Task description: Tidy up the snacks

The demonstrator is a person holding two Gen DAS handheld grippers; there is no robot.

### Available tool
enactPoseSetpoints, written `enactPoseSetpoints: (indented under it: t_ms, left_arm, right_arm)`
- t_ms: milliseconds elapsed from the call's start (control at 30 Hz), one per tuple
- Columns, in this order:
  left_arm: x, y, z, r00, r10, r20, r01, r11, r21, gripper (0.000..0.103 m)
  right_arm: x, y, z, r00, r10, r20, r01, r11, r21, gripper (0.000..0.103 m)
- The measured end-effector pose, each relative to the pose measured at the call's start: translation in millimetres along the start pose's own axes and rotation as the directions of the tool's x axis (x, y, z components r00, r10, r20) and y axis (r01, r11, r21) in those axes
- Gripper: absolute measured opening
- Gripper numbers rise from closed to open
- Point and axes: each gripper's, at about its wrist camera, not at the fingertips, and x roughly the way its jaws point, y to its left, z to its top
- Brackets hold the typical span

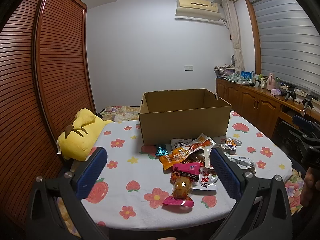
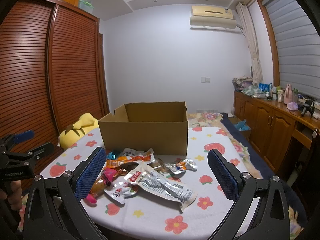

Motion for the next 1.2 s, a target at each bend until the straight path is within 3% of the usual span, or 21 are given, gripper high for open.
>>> enactPoseSetpoints:
  t_ms: [633,1200]
  left_arm:
    - [-0.6,-1.8,-0.2,1.0,-0.006,-0.007,0.006,1.0,0.002,0.103]
    - [39.2,1.3,-30.7,0.993,-0.061,-0.104,0.061,0.998,-0.011,0.103]
  right_arm:
    - [-3.6,0.6,2.7,1.0,0.0,0.001,0.0,1.0,0.0,0.103]
    - [26.9,-5.9,-12.1,0.996,0.015,-0.082,-0.018,0.999,-0.027,0.103]
